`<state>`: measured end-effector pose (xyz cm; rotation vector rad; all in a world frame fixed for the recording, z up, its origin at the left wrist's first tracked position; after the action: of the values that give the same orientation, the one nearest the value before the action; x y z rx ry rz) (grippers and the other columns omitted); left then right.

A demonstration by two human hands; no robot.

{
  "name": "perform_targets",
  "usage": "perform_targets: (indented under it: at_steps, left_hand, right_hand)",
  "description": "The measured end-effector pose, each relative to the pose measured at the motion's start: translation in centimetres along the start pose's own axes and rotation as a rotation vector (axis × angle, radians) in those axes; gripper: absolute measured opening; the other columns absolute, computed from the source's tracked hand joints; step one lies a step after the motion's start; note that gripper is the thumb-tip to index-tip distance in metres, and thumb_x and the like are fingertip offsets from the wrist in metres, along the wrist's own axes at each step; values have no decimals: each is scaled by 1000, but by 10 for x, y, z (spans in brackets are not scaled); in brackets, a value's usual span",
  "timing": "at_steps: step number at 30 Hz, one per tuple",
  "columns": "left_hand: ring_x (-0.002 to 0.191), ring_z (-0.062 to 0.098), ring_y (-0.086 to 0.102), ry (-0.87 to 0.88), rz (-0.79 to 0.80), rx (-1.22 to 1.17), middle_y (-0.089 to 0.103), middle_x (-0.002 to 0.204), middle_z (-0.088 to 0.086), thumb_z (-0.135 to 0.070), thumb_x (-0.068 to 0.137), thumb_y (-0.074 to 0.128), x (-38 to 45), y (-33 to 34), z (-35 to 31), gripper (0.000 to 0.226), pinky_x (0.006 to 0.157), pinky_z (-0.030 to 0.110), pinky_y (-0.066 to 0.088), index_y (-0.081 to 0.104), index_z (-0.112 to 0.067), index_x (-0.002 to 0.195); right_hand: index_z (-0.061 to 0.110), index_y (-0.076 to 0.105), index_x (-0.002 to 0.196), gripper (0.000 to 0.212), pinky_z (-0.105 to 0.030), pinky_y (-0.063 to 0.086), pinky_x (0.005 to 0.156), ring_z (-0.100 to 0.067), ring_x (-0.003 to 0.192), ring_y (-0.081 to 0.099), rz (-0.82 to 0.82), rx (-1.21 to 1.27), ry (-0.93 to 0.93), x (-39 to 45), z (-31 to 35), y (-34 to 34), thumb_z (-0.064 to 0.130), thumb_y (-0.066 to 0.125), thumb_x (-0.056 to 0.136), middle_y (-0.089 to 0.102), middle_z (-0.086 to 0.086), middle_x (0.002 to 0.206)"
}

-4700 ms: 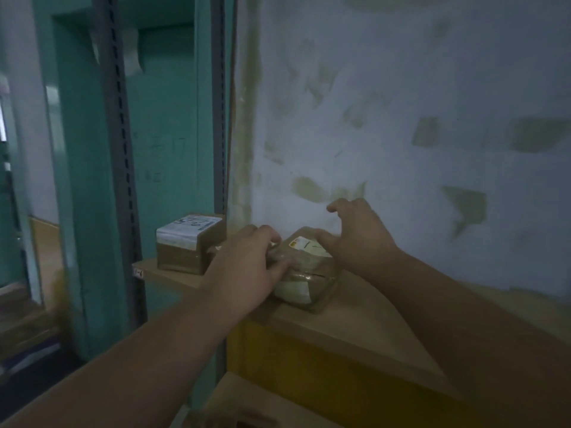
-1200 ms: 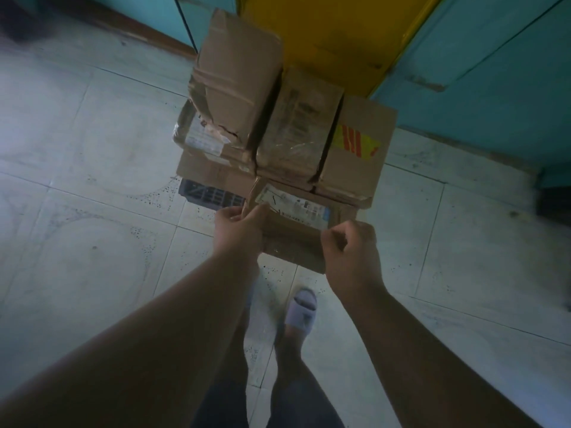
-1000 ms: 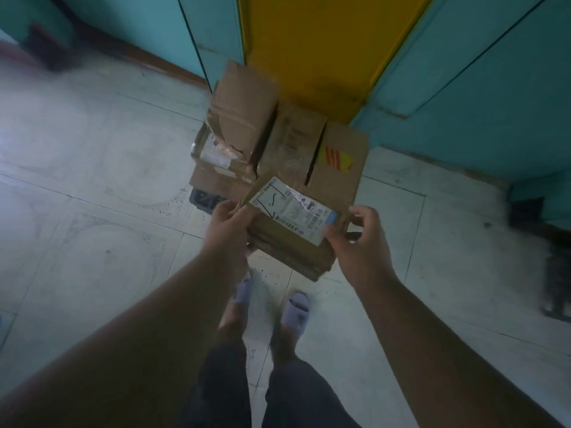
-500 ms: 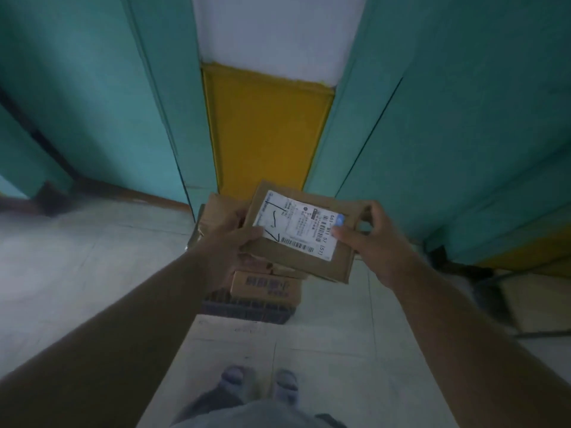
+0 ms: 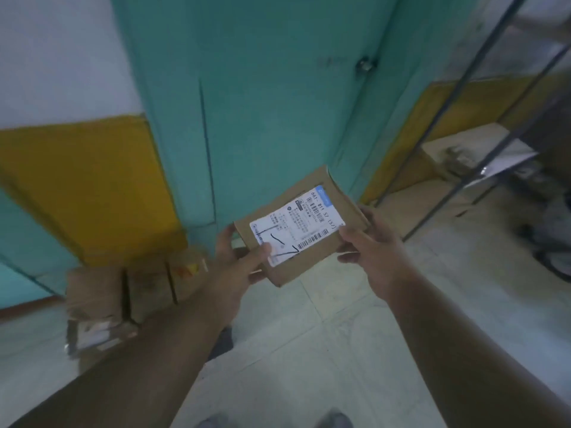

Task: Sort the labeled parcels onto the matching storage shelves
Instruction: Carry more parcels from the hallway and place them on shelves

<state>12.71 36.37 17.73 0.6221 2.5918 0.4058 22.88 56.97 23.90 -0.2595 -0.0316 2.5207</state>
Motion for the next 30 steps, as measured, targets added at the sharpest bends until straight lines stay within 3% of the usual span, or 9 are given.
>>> perform_targets:
  at_steps: [4,6,8,11,15,18,22,27,30]
  left_hand:
    - [108,28,71,-29,292,266,73,120,1,-27,66,88,23,109,26,71,98,58,53,53,-35,126]
    - [107,26,71,-42,387,373,76,111,-5,-39,53,88,26,174,55,72,96,57,54,53,-40,117]
    - [103,23,72,-47,440,413,77,105,-7,-45,50,88,28,243,86,74,92,53,57,49,-45,113]
    - [102,20,72,-52,523,460,75,109,-13,-45,61,86,23,340,124,73,90,48,59,43,-52,119]
    - [91,22,73,-58,531,503,73,111,-13,-46,73,82,41,424,148,76,85,47,61,38,-48,135]
    - [86,21,71,-50,511,538,73,107,-18,-50,71,81,79,471,158,74,82,47,62,39,-52,132]
    - [80,17,68,-42,546,563,73,103,-21,-37,85,78,142,547,178,52,82,47,61,44,-57,120]
    - [90,19,71,-46,703,656,73,105,-20,-42,84,78,201,684,205,63,79,42,62,41,-49,134]
    - [87,9,70,-68,828,684,73,105,-21,-39,84,78,222,770,226,62,84,40,61,40,-53,131]
  right_hand:
    - [31,64,111,31,-34,52,64,-18,75,66,-173,-77,-69,-3,4,-126,18,67,83,73,6,86]
    - [34,60,106,28,-38,56,69,-14,75,69,-276,-113,-110,-2,3,-188,13,69,88,72,15,82]
    - [34,54,104,38,-39,60,69,-13,78,73,-344,-153,-120,-3,7,-249,9,75,84,73,11,83]
    - [31,48,105,48,-29,60,61,-9,78,73,-379,-210,-101,-5,20,-340,3,79,80,71,5,89]
    - [28,50,114,51,-27,60,61,-1,78,72,-368,-297,-55,24,33,-423,10,81,79,71,6,96]
    - [25,50,115,50,-20,56,55,3,74,71,-393,-277,-61,64,26,-470,7,80,79,71,5,96]
    - [27,48,115,51,-14,52,51,7,71,68,-448,-274,-59,123,19,-538,6,79,80,69,6,95]
    - [32,45,117,54,-21,58,58,-7,83,71,-648,-305,5,159,26,-660,13,80,80,68,7,98]
    - [32,44,122,56,-25,61,63,-1,76,70,-758,-297,53,161,24,-739,15,79,82,69,8,94]
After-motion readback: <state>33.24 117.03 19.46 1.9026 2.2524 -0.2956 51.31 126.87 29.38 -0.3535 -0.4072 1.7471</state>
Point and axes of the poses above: each hand's wrist, its own x-axis towards the middle knuckle, its own y-axis out of the palm, z = x × y, the point moved 2 cm from there along x, towards the middle knuckle
